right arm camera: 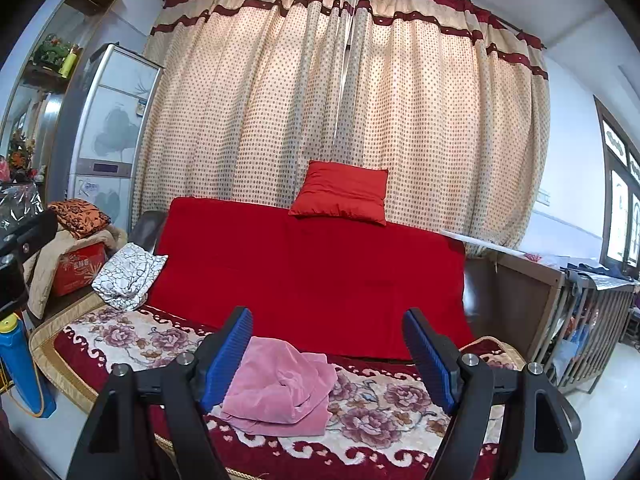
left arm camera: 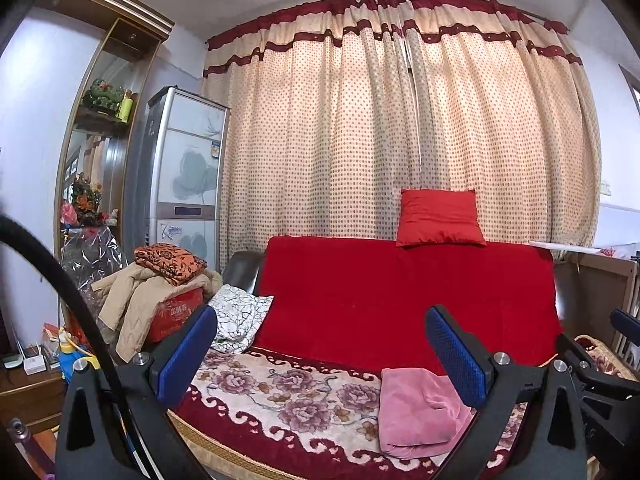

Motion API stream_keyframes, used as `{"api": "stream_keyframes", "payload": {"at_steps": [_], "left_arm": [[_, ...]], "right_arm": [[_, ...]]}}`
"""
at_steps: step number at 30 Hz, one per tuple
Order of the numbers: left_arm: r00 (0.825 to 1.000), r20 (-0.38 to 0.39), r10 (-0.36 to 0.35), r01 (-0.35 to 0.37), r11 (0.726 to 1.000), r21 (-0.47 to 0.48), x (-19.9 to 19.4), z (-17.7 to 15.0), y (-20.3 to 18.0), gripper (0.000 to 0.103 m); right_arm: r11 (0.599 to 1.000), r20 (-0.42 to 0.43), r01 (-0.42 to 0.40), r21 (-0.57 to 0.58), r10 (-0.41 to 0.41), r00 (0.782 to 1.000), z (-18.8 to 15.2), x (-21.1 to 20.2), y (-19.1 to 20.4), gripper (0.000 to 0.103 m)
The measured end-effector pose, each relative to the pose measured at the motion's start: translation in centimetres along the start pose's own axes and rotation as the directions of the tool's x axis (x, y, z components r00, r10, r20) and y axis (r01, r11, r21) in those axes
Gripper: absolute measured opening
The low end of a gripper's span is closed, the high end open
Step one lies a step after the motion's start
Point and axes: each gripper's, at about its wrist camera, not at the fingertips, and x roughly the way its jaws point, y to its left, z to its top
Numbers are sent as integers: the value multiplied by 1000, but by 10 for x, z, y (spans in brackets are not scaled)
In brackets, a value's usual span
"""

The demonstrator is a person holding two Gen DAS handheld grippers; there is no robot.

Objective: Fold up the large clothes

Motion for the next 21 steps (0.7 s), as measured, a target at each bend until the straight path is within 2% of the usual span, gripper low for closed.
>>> {"api": "stream_keyframes", "payload": {"at_steps": [21], "left_arm": [[1000, -2, -12, 12, 998, 58, -5, -2, -15, 103]], "right_arm": [[1000, -3, 3, 6, -3, 1000, -1, -5, 6, 80]]}}
